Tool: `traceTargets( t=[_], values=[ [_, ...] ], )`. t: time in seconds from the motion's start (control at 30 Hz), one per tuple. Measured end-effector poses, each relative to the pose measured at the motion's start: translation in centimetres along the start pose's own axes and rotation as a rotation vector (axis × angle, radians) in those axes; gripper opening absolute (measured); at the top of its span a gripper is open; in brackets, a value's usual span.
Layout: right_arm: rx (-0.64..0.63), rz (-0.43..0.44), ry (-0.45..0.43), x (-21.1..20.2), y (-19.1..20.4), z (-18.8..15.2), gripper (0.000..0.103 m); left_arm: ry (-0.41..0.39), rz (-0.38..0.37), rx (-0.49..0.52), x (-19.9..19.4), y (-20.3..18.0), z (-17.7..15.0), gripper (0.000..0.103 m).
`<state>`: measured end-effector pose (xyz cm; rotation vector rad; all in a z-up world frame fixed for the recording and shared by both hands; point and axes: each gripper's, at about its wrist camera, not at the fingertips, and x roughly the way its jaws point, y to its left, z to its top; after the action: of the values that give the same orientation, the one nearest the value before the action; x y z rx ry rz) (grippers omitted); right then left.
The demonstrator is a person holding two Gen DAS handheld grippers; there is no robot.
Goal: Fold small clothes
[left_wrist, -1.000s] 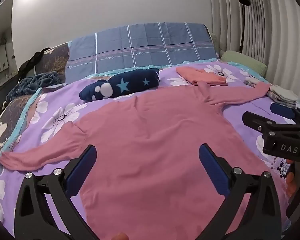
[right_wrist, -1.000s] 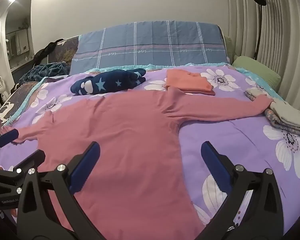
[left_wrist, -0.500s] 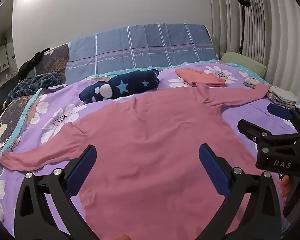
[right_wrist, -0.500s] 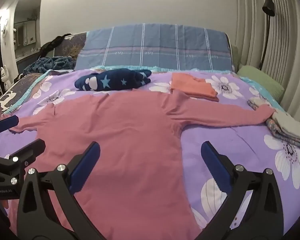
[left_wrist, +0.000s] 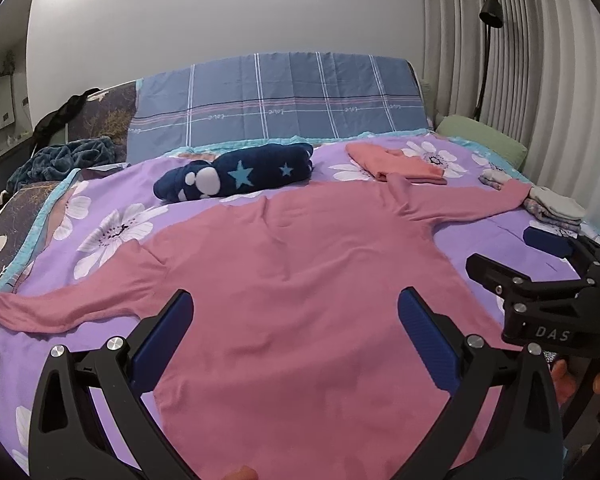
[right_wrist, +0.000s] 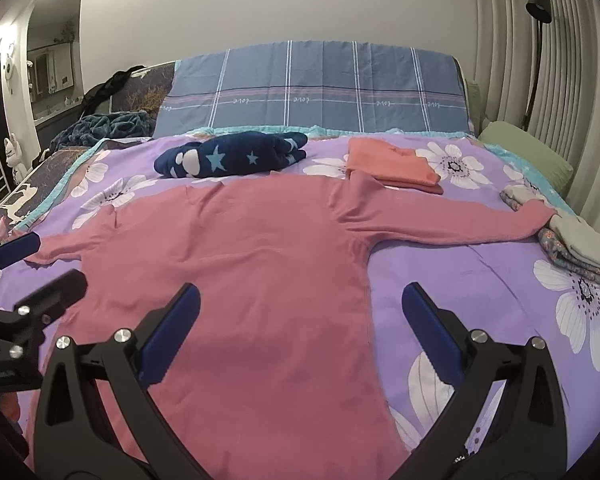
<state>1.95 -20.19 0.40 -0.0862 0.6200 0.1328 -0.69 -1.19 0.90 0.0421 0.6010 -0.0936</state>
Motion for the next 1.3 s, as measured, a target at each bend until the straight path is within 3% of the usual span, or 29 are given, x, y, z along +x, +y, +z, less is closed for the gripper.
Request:
traceTargets(
  t=[0.3, 1.03, 1.3],
  values=[
    [0.018, 0.015, 0.053, 0.2, 0.2, 0.0, 0.101, 0.021, -0.002, 0.035, 0.3, -0.5, -0.6, 0.102],
    [-0.012, 0.01, 0.059, 0.0, 1.2, -0.4, 0.101, 0.014, -0.007, 0.02, 0.2, 0.1, -1.3, 0.102],
    [-0.03, 0.014, 0.076, 0.3, 1.8, -0.7, 0.101, 0.128, -0.047, -0.038, 1.4, 0.8, -2.1, 0.102]
  ],
)
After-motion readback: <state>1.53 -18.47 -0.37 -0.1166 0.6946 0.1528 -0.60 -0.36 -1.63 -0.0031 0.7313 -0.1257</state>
